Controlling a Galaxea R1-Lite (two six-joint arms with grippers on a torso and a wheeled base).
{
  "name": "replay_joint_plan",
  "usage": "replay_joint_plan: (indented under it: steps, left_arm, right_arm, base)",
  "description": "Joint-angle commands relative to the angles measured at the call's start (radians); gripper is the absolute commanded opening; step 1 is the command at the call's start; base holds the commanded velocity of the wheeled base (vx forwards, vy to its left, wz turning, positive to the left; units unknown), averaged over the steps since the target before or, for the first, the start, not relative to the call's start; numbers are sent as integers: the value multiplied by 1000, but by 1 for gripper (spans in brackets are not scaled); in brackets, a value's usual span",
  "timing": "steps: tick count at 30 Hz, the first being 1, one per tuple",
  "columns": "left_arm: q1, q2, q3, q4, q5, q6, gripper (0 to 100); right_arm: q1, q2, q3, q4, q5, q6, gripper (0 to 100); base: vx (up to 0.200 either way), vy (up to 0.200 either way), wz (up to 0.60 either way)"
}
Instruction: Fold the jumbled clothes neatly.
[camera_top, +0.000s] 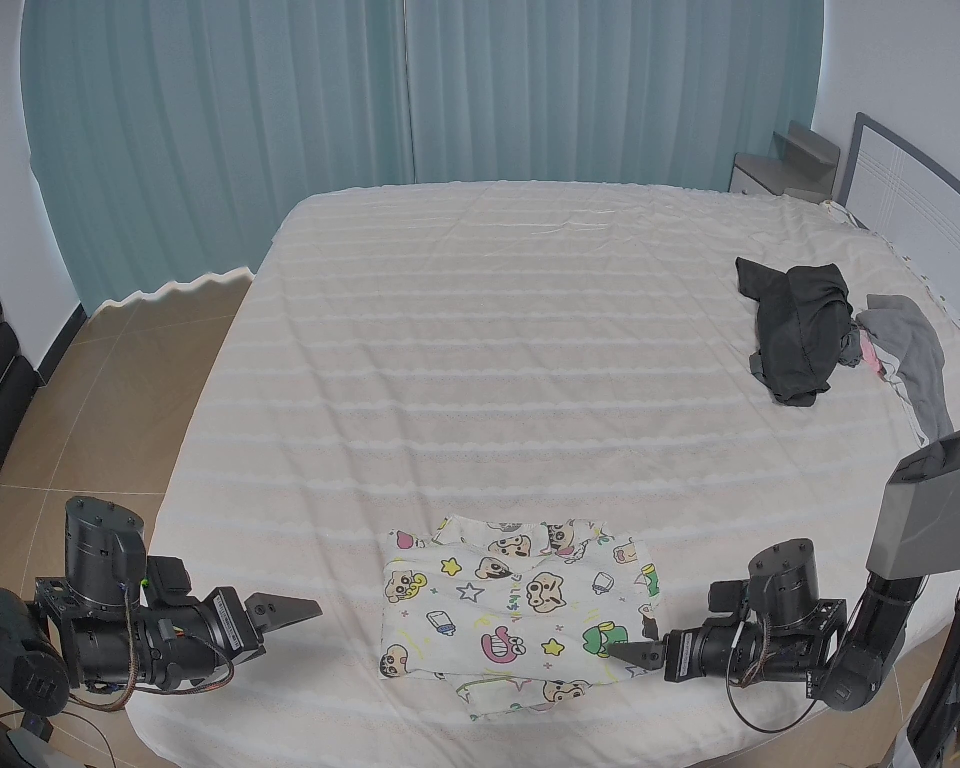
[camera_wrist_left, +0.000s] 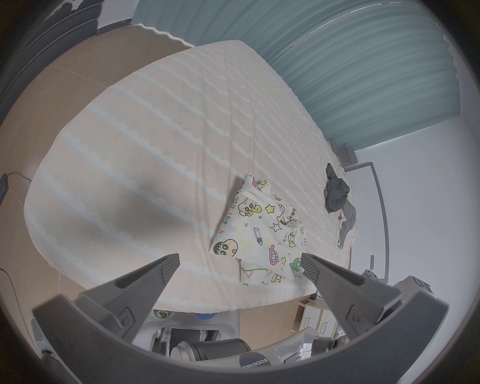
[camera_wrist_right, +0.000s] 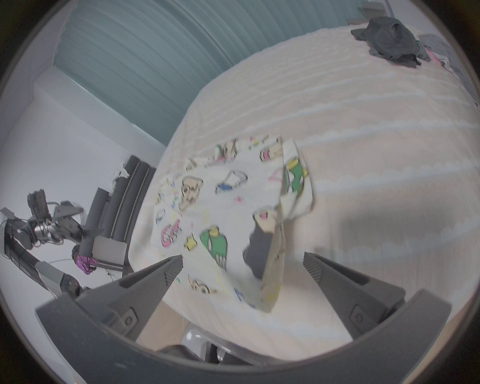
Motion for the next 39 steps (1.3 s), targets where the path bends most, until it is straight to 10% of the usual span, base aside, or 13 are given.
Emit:
replay_joint_plan:
  steps: [1,19,39]
  left_arm:
    - [0,4,0,0,0,1,100]
    - [0,22,15,-35,0,1,100]
    - [0,24,15,-35,0,1,100]
  right_arm:
    - [-36,-46,-11,-71,3,10,100]
    - [-79,88,-433,243,1,19,100]
    - [-91,151,-511,252,9,18,100]
  base:
    - [0,0,0]
    - [0,0,0]
    - [0,0,0]
